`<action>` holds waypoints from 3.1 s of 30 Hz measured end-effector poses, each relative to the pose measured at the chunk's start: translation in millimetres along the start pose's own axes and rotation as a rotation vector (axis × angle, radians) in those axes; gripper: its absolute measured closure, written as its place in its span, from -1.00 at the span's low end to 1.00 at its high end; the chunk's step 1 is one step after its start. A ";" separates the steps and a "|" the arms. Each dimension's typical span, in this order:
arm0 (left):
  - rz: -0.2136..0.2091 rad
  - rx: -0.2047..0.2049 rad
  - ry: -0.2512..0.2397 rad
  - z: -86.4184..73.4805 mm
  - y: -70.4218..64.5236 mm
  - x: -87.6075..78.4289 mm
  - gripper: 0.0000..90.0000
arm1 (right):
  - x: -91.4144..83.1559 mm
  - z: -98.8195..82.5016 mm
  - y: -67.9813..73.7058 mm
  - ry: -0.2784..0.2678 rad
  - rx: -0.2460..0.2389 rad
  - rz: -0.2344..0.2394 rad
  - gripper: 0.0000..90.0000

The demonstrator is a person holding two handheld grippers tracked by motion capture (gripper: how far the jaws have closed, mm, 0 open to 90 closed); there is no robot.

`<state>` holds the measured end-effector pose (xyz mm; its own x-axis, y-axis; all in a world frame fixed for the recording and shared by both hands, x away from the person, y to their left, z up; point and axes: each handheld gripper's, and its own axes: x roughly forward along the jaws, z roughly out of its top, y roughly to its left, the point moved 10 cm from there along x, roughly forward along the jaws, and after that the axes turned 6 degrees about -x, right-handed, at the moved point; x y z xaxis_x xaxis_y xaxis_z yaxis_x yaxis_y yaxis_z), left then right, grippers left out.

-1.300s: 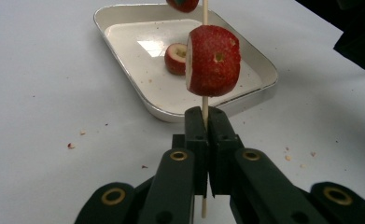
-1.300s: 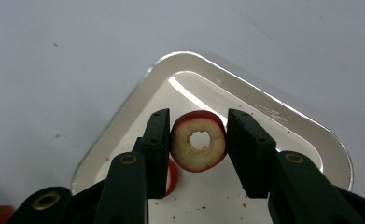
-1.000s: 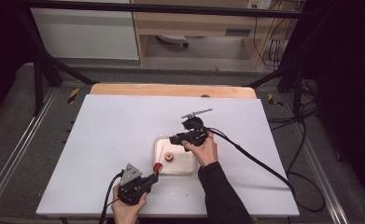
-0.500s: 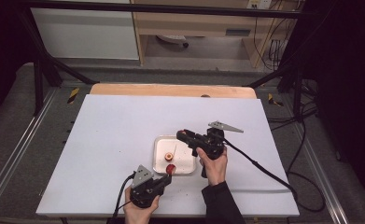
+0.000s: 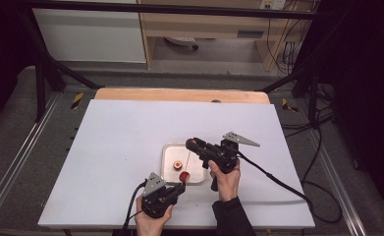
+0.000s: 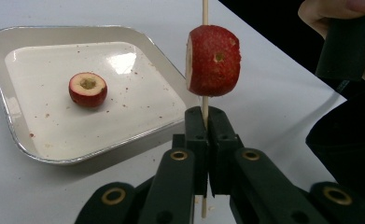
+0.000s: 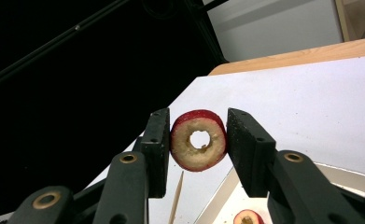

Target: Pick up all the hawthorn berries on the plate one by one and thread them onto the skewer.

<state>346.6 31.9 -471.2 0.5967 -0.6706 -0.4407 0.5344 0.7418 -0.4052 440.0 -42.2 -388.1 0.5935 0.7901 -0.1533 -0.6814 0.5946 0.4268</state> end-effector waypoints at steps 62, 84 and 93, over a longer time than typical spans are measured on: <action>-0.042 -0.150 -0.040 0.3 -0.5 1.7 0.96 | 1.9 -13.5 3.4 -0.006 -0.112 -0.017 0.37; -0.026 -0.084 -0.042 -3.3 0.3 -0.4 0.97 | -2.3 4.1 3.7 -0.058 0.043 0.011 0.37; -0.031 -0.068 -0.057 0.9 -3.8 -2.4 0.97 | -0.4 2.7 5.2 -0.058 0.072 0.026 0.37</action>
<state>343.7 30.7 -467.9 0.6147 -0.6906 -0.3811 0.5130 0.7170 -0.4720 437.4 -39.8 -383.4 0.6015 0.7938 -0.0899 -0.6654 0.5600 0.4936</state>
